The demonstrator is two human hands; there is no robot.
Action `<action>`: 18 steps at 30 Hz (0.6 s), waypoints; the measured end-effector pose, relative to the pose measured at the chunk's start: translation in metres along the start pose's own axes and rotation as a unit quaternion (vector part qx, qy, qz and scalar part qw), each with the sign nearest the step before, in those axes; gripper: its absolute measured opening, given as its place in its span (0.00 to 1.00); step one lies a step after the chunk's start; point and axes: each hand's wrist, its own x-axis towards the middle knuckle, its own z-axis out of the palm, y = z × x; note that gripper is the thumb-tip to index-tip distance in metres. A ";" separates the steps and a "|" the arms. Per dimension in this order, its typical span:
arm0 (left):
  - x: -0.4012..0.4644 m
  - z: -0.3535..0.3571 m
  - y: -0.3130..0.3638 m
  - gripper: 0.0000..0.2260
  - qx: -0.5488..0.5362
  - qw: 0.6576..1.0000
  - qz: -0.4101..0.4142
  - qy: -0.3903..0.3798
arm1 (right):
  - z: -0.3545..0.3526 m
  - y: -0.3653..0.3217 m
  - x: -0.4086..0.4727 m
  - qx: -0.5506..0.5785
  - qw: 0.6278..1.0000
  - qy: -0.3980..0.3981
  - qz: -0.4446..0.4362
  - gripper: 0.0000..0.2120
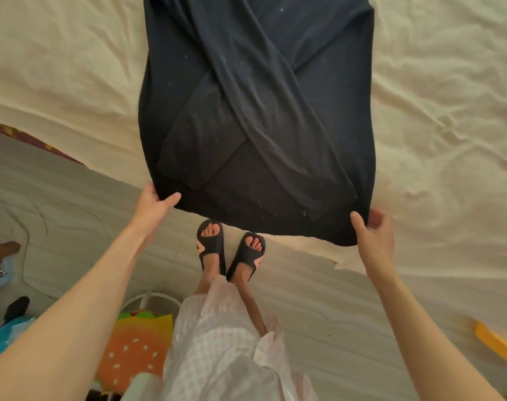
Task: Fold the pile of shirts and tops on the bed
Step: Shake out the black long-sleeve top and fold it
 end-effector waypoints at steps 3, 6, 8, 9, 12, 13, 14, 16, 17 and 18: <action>-0.013 -0.001 -0.015 0.20 0.088 0.995 -0.050 -0.025 | -0.002 -0.004 0.004 0.050 0.995 -0.068 0.057 0.16; -0.034 -0.009 -0.030 0.14 0.115 0.990 -0.078 -0.006 | -0.005 -0.007 0.000 0.094 0.979 -0.122 0.136 0.13; -0.052 -0.019 -0.038 0.12 0.078 0.993 -0.087 -0.002 | -0.011 -0.008 -0.005 0.138 0.961 -0.145 0.191 0.12; -0.063 -0.026 -0.038 0.12 0.040 0.995 -0.092 0.002 | -0.016 -0.009 -0.011 0.169 0.951 -0.149 0.211 0.12; -0.093 -0.043 -0.030 0.14 -0.096 0.989 -0.106 0.033 | -0.032 -0.010 -0.028 0.242 0.931 -0.134 0.240 0.15; -0.105 -0.048 -0.024 0.15 -0.127 0.986 -0.103 0.038 | -0.039 -0.012 -0.037 0.251 0.930 -0.128 0.236 0.16; -0.116 -0.053 -0.017 0.15 -0.149 0.983 -0.095 0.041 | -0.045 -0.013 -0.045 0.257 0.930 -0.123 0.232 0.17; -0.137 -0.058 -0.001 0.14 -0.169 0.981 -0.089 0.042 | -0.057 -0.019 -0.060 0.264 0.930 -0.115 0.228 0.18; -0.146 -0.060 0.006 0.14 -0.172 0.980 -0.095 0.044 | -0.062 -0.022 -0.067 0.265 0.929 -0.114 0.232 0.17; -0.156 -0.060 0.012 0.13 -0.178 0.977 -0.105 0.048 | -0.067 -0.025 -0.073 0.265 0.926 -0.115 0.242 0.17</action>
